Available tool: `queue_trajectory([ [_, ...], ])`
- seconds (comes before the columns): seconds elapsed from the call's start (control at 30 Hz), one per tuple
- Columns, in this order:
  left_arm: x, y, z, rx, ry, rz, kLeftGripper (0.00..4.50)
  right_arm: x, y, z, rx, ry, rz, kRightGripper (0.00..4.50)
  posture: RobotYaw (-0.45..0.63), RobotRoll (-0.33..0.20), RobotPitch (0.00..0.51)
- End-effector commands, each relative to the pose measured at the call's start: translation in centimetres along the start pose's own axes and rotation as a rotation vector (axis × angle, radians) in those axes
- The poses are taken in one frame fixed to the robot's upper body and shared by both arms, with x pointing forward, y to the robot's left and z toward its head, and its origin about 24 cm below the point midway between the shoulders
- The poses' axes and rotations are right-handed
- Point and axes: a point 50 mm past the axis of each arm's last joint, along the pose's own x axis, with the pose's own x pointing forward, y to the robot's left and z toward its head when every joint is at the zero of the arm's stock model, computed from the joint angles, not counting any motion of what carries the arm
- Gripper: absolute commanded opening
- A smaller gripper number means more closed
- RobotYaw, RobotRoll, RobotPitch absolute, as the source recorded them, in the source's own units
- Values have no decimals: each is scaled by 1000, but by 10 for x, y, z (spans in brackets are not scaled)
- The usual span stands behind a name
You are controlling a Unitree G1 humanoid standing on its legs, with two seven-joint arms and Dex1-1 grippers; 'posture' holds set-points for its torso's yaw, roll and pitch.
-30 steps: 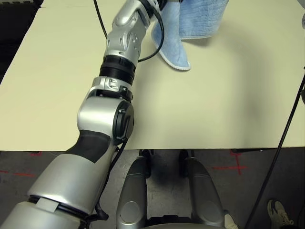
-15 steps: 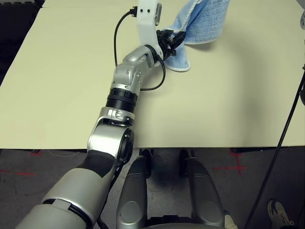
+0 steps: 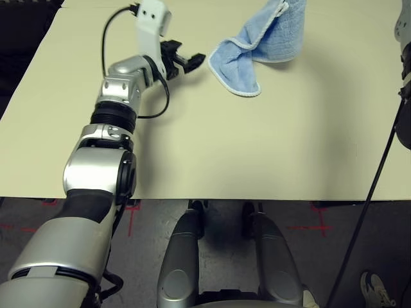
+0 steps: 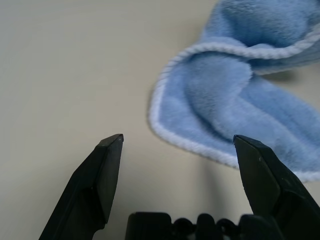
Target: Fold the towel and set it aside.
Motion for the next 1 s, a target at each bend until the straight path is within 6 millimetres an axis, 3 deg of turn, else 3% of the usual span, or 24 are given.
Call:
queue_trajectory([
  [0.03, 9, -8, 7, -18, -50, -13, 4452, -5, -5, 7, -17, -29, -3, 0, 48, 0, 334],
  [0.2, 11, -7, 8, 13, -75, 76, 4452, -3, -4, 9, -12, -37, 17, 0, 31, 0, 327],
  [0.3, 6, 5, 2, 93, -24, 217, 4452, -4, -4, 9, -10, -40, 27, 0, 29, 0, 326],
  [0.43, 3, 9, -7, 104, 22, 266, 4452, -3, -2, 8, -2, -44, 42, 0, 24, 0, 326],
  [0.9, 11, -6, -17, 19, 10, 121, 4452, -8, 2, -1, 54, -29, 99, 0, -4, 0, 351],
  [1.0, 12, -8, -16, 13, 1, 110, 4452, -9, 8, -3, 124, -50, 209, 0, -1, 0, 346],
])
